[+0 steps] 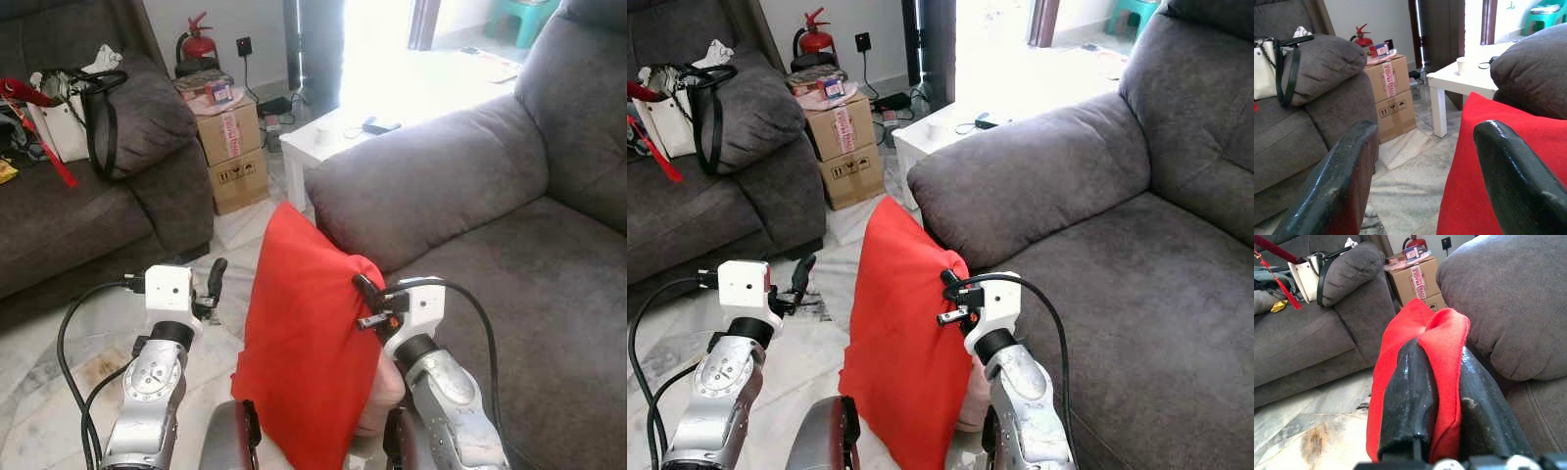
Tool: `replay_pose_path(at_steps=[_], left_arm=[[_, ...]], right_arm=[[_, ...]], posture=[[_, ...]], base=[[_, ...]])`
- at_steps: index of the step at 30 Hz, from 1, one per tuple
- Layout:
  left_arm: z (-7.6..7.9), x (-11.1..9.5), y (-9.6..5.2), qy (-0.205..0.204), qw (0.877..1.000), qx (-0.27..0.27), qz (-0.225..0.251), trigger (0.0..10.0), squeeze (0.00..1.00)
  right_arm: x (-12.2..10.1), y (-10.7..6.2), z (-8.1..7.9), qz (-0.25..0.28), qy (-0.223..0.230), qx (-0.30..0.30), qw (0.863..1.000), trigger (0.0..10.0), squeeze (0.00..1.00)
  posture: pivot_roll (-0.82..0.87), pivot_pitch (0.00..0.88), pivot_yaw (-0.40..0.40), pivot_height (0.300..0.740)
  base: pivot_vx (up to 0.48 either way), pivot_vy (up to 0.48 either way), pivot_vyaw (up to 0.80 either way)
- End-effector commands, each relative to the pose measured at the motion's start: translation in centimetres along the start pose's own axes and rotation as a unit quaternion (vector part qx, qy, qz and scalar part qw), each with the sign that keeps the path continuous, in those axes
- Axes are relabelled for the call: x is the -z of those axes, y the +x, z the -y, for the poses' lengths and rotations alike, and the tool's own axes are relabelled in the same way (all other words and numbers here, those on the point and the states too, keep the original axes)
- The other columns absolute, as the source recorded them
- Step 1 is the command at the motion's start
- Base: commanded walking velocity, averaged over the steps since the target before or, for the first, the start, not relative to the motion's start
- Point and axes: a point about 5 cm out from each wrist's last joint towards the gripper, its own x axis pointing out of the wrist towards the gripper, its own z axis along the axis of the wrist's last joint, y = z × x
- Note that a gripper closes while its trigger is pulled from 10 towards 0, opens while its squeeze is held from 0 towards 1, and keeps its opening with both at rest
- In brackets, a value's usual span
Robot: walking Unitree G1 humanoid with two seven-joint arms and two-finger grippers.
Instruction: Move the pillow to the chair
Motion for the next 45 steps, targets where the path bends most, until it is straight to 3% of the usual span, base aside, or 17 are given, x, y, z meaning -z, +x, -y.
replay_pose_path(at_steps=[1,17,45], left_arm=[[0.17,-0.12,0.06,0.002,1.0,0.005,-0.002,10.0,0.0],[0.0,-0.16,0.03,0.005,1.0,0.007,-0.002,10.0,0.0],[0.44,-0.22,0.2,0.005,1.0,0.022,-0.001,10.0,0.0]], right_arm=[[-2.34,0.63,-0.71,0.051,-0.009,-0.012,0.999,10.0,0.0],[-2.22,0.96,-1.25,0.052,-0.004,-0.017,0.998,10.0,0.0],[-2.18,1.09,-1.34,0.052,-0.006,-0.017,0.998,10.0,0.0]], posture=[[0.02,0.0,0.046,0.56],[0.03,0.0,0.05,0.56],[0.03,0.0,0.056,0.702]], base=[[0.0,0.0,0.0],[0.0,0.0,0.0],[0.0,0.0,0.0]])
